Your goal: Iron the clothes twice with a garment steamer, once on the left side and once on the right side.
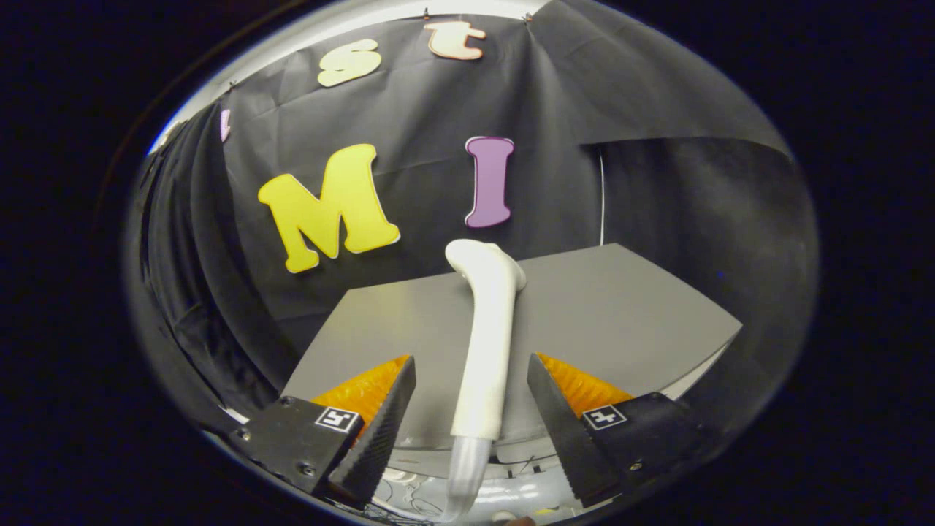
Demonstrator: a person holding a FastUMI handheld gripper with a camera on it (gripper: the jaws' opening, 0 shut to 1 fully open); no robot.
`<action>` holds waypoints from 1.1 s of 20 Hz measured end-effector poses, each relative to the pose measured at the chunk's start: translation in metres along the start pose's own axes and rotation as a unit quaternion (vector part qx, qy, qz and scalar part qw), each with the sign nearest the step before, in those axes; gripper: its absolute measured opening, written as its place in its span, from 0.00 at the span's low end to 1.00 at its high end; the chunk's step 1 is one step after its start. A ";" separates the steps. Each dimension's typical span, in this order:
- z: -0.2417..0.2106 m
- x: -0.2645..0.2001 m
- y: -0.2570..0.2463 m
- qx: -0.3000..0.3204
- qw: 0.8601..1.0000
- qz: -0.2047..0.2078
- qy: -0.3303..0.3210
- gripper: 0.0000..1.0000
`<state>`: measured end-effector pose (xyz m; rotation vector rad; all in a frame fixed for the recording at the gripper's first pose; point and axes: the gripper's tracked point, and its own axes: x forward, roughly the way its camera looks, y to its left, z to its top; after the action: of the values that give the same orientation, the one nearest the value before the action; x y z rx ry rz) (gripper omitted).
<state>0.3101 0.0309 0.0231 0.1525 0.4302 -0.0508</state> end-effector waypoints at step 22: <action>-0.009 0.047 -0.010 -0.014 0.994 -0.066 0.081 0.40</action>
<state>0.3482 0.0211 -0.0058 0.0999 0.6018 -0.1628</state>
